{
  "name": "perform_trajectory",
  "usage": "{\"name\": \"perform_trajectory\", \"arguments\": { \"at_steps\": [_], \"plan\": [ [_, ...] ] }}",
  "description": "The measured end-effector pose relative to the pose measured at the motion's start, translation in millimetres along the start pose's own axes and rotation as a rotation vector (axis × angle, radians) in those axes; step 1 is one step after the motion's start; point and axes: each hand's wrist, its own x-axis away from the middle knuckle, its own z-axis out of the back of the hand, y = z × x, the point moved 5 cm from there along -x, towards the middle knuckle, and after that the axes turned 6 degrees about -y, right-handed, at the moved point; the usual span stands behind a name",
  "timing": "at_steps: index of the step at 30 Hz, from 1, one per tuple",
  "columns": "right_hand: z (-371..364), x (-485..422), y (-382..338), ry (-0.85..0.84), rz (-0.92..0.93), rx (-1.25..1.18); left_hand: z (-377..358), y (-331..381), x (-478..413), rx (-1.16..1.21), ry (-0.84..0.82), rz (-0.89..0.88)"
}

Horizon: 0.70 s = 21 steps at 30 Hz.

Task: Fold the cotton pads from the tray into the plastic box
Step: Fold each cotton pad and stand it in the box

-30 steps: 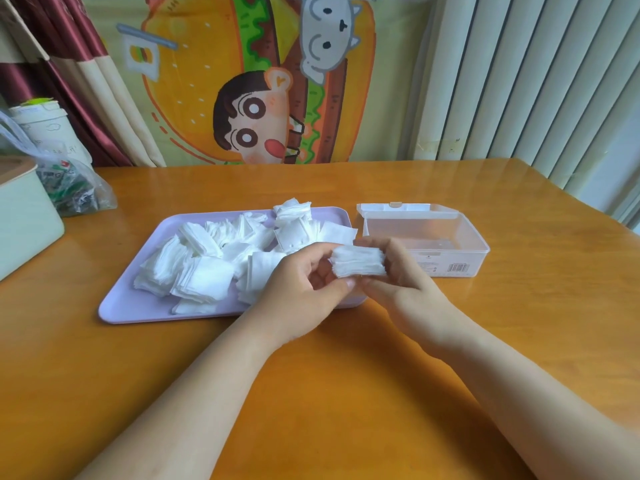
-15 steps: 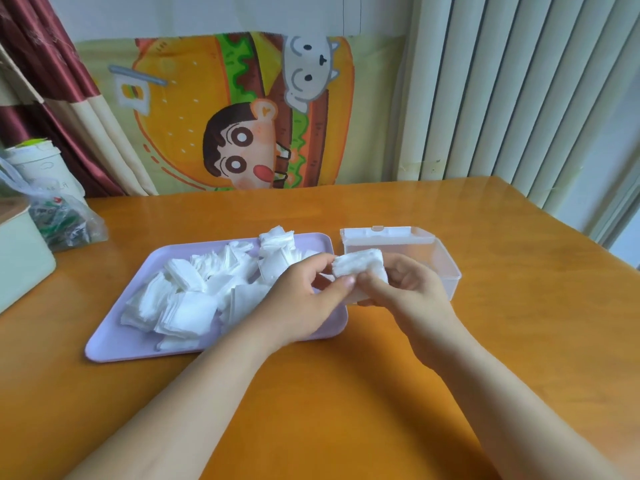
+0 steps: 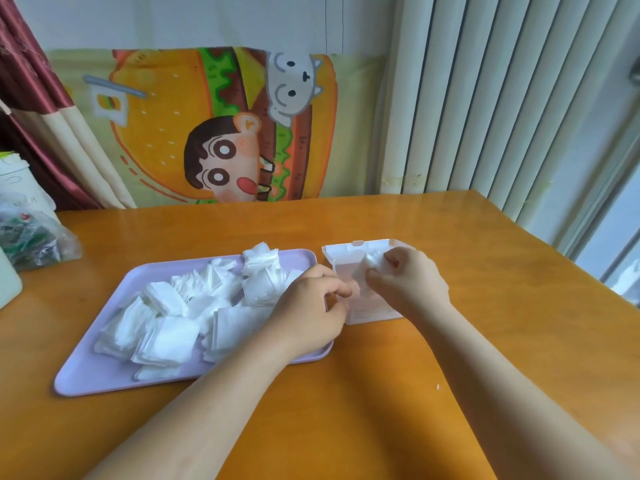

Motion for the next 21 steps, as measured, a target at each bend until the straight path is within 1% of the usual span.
{"name": "perform_trajectory", "arguments": {
  "at_steps": [3,5,8,11,14,17,19,21],
  "plan": [
    [-16.1,-15.6,1.7,-0.082,-0.035,0.016,1.4,-1.5,-1.9,0.08,0.026,0.003],
    [-23.4,-19.4,-0.5,-0.11,-0.052,0.032,1.9,-7.6,-3.2,0.172,0.065,0.064],
    [-30.7,-20.4,-10.7,-0.106,-0.05,0.06,-2.6,-18.0,-6.6,0.316,0.088,0.178],
    [-37.8,-19.7,-18.5,-0.118,-0.062,0.072,-10.3,-24.9,-9.0,0.409,0.123,0.228],
    [-38.0,-20.0,-18.9,-0.205,-0.055,-0.012,-12.3,-29.3,-9.1,0.51,0.147,0.285],
    [-30.2,-18.6,-17.2,-0.312,-0.065,-0.08,-11.7,-28.8,-9.3,0.577,0.139,0.301],
    [-28.1,-20.5,-15.1,-0.303,-0.064,-0.028,-13.0,-26.2,-9.6,0.592,0.124,0.305],
    [-31.6,-23.8,-13.2,-0.241,-0.008,0.019,-15.2,-26.2,-10.7,0.56,0.108,0.31]
  ]
}}
